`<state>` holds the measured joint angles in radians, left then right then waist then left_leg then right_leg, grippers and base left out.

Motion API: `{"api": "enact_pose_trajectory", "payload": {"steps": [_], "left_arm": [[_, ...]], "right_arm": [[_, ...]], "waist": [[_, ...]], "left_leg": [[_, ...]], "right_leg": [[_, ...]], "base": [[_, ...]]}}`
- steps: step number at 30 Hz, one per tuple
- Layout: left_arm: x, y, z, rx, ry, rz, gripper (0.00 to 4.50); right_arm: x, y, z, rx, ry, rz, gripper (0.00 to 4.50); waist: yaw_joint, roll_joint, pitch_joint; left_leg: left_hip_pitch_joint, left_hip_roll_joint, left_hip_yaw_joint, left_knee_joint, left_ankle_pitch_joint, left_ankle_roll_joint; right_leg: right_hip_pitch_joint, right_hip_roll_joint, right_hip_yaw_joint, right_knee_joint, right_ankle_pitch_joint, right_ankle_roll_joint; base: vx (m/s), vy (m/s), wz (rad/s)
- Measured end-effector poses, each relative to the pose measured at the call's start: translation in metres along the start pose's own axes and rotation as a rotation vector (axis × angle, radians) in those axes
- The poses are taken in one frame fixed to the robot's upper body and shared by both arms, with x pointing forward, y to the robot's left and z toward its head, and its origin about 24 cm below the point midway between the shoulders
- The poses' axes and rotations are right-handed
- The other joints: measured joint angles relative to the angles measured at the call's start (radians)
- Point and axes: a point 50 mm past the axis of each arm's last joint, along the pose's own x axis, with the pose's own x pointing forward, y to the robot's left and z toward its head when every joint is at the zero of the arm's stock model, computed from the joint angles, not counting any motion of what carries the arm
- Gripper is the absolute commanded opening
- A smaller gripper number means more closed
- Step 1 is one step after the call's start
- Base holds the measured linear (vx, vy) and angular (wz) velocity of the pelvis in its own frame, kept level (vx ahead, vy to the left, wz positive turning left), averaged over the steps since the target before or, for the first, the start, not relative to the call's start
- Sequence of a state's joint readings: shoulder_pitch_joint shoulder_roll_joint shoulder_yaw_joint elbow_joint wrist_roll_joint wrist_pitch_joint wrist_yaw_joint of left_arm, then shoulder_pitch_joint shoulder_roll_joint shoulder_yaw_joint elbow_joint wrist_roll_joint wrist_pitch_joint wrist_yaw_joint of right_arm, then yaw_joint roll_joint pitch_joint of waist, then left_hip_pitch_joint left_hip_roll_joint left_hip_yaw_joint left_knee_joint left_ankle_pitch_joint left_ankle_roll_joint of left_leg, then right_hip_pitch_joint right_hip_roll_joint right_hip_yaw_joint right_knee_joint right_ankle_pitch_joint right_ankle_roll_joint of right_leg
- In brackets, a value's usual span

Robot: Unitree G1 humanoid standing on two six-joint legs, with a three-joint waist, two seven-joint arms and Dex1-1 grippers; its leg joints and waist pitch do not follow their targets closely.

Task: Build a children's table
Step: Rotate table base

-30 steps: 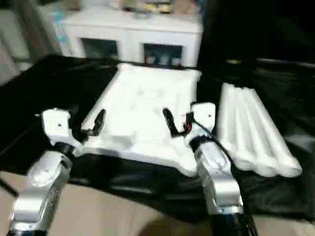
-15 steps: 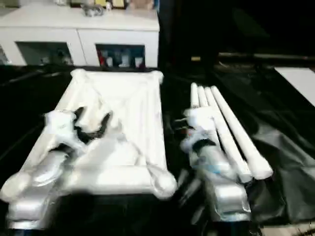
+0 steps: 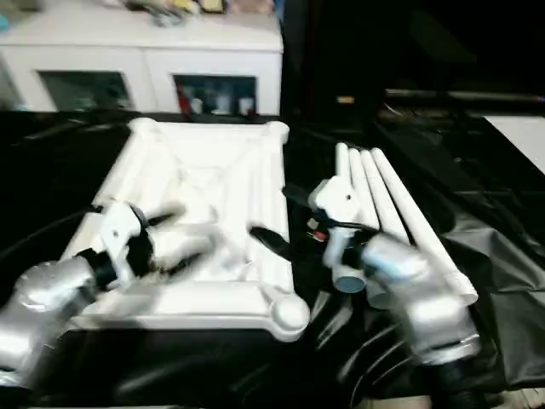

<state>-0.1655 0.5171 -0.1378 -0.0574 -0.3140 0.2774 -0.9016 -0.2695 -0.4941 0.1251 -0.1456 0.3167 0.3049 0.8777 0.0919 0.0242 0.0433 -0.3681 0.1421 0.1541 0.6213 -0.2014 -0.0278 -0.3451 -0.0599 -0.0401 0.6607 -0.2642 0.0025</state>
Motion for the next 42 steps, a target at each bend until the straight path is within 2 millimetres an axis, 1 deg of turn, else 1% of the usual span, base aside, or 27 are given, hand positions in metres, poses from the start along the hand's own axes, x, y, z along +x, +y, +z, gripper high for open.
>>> {"api": "enact_pose_trajectory", "payload": {"steps": [2,4,7,9,10,11,14,15,16,20,23,25,26,27,29,31,34,37,38,39,42], "left_arm": [[-0.002,-0.002,-0.007,-0.022,0.061,-0.079,4.11],[0.000,-0.001,-0.010,-0.023,0.089,-0.115,4.08],[0.005,0.003,-0.006,0.013,0.115,-0.160,3.72],[0.009,0.006,-0.004,0.042,0.158,-0.207,3.70],[0.008,0.007,-0.005,0.044,0.167,-0.211,3.64],[0.010,0.009,-0.007,0.050,0.187,-0.214,3.35],[0.015,0.013,-0.012,0.076,0.242,-0.249,3.28],[0.015,0.013,-0.012,0.081,0.257,-0.260,3.18],[0.016,0.014,-0.013,0.088,0.267,-0.268,2.99],[0.013,0.015,-0.019,0.088,0.322,-0.315,2.84],[0.013,0.021,-0.016,0.120,0.352,-0.320,2.44],[0.013,0.024,-0.017,0.136,0.373,-0.323,2.43],[0.013,0.025,-0.017,0.142,0.379,-0.323,2.28],[0.013,0.025,-0.017,0.144,0.380,-0.324,2.28],[0.014,0.026,-0.018,0.147,0.386,-0.327,2.04],[0.015,0.027,-0.020,0.149,0.402,-0.327,1.94],[0.016,0.027,-0.023,0.168,0.433,-0.325,1.59],[0.017,0.031,-0.024,0.181,0.446,-0.307,1.48],[0.017,0.032,-0.024,0.190,0.451,-0.298,1.22],[0.017,0.032,-0.024,0.191,0.453,-0.296,1.13],[0.018,0.031,-0.025,0.190,0.455,-0.307,1.01]], "right_arm": [[-0.006,0.000,-0.001,-0.019,0.037,0.060,4.50],[-0.012,-0.001,-0.001,-0.026,0.066,0.107,4.50],[-0.018,0.000,-0.002,-0.015,0.093,0.166,4.50],[-0.025,0.000,-0.004,-0.009,0.158,0.224,4.50],[-0.026,0.000,-0.004,-0.008,0.167,0.234,4.50],[-0.027,0.001,-0.005,-0.004,0.181,0.248,4.50],[-0.028,0.005,-0.007,0.007,0.206,0.293,4.50],[-0.029,0.005,-0.008,0.007,0.213,0.303,4.50],[-0.030,0.006,-0.008,0.005,0.221,0.305,4.50],[-0.031,0.009,-0.011,0.014,0.245,0.325,4.50],[-0.031,0.012,-0.014,0.022,0.258,0.333,4.50],[-0.030,0.013,-0.014,0.020,0.260,0.338,4.50],[-0.030,0.014,-0.014,0.018,0.261,0.338,4.50],[-0.030,0.014,-0.014,0.017,0.262,0.339,4.50],[-0.030,0.014,-0.014,0.013,0.269,0.330,4.50],[-0.030,0.015,-0.016,0.011,0.277,0.325,4.50],[-0.029,0.018,-0.016,0.010,0.277,0.334,4.50],[-0.027,0.020,-0.015,0.002,0.273,0.334,4.50],[-0.026,0.019,-0.016,-0.001,0.276,0.326,4.50],[-0.026,0.019,-0.016,-0.004,0.277,0.321,4.50],[-0.025,0.020,-0.017,-0.005,0.279,0.315,4.50]], "waist": [[-0.001,0.000,0.000],[-0.001,-0.001,0.000],[-0.003,-0.001,0.000],[-0.003,-0.001,0.000],[-0.003,-0.001,0.000],[-0.005,-0.001,-0.001],[-0.005,0.000,-0.001],[-0.004,0.000,0.000],[-0.003,0.000,0.000],[-0.002,0.001,0.000],[-0.002,0.004,0.002],[-0.001,0.006,0.002],[-0.001,0.007,0.002],[-0.001,0.007,0.002],[-0.001,0.007,0.002],[-0.002,0.009,0.003],[-0.002,0.012,0.005],[-0.002,0.012,0.005],[-0.002,0.013,0.005],[-0.002,0.013,0.006],[-0.001,0.014,0.006]], "left_leg": [[-0.001,0.001,0.000,-0.001,0.000,0.000],[-0.003,0.001,0.000,-0.002,0.003,0.001],[-0.006,0.003,0.003,-0.002,0.006,0.004],[-0.006,0.003,0.004,-0.002,0.006,0.004],[-0.006,0.003,0.005,-0.002,0.006,0.004],[-0.006,0.004,0.006,-0.002,0.006,0.004],[-0.008,0.006,0.007,-0.002,0.006,0.004],[-0.008,0.006,0.008,-0.002,0.006,0.004],[-0.008,0.007,0.008,-0.002,0.006,0.004],[-0.008,0.007,0.010,-0.002,0.006,0.004],[-0.008,0.008,0.012,-0.002,0.006,0.004],[-0.008,0.008,0.012,-0.002,0.006,0.004],[-0.008,0.008,0.013,-0.002,0.006,0.004],[-0.007,0.009,0.013,-0.002,0.006,0.004],[-0.007,0.009,0.013,-0.002,0.006,0.004],[-0.007,0.009,0.013,-0.002,0.006,0.004],[-0.007,0.009,0.013,-0.002,0.006,0.004],[-0.007,0.009,0.013,-0.003,0.006,0.004],[-0.007,0.009,0.013,-0.003,0.006,0.004],[-0.007,0.009,0.013,-0.003,0.006,0.004],[-0.007,0.009,0.014,-0.003,0.006,0.004]], "right_leg": [[0.000,0.000,-0.001,-0.004,0.000,0.000],[0.002,0.000,-0.001,-0.007,0.005,-0.002],[0.000,0.000,-0.001,-0.013,0.021,-0.006],[0.000,0.000,0.000,-0.014,0.021,-0.006],[0.000,0.000,0.000,-0.015,0.021,-0.005],[-0.002,0.000,0.001,-0.015,0.020,-0.005],[-0.004,0.001,0.000,-0.015,0.019,-0.004],[-0.004,0.001,0.000,-0.015,0.019,-0.003],[-0.004,0.001,0.000,-0.015,0.018,-0.003],[-0.004,0.001,0.001,-0.016,0.018,-0.004],[-0.004,0.000,0.001,-0.016,0.018,-0.004],[-0.004,0.000,0.001,-0.016,0.018,-0.004],[-0.004,0.000,0.001,-0.015,0.018,-0.004],[-0.004,0.000,0.000,-0.015,0.018,-0.004],[-0.004,0.000,0.000,-0.015,0.018,-0.004],[-0.004,0.000,0.000,-0.016,0.018,-0.004],[-0.004,0.000,0.001,-0.016,0.018,-0.004],[-0.004,0.000,0.000,-0.016,0.018,-0.004],[-0.004,0.000,0.000,-0.016,0.018,-0.004],[-0.004,0.000,0.001,-0.016,0.018,-0.004],[-0.004,0.000,0.001,-0.016,0.018,-0.004]], "base": [[0.000,0.000,0.00],[0.000,0.000,0.00],[0.000,0.000,0.00],[0.000,0.000,0.00],[0.000,0.000,0.00],[0.000,0.000,0.00],[0.000,0.000,0.00],[0.000,0.000,0.00],[0.000,0.000,0.00],[0.000,0.000,0.00],[0.000,0.000,0.00],[0.000,0.000,0.00],[0.000,0.000,0.00],[0.000,0.000,0.00],[0.000,0.000,0.00],[0.000,0.000,0.00],[0.000,0.000,0.00],[0.000,0.000,0.00],[0.000,0.000,0.00],[0.000,0.000,0.00],[0.000,0.000,0.00]]}}
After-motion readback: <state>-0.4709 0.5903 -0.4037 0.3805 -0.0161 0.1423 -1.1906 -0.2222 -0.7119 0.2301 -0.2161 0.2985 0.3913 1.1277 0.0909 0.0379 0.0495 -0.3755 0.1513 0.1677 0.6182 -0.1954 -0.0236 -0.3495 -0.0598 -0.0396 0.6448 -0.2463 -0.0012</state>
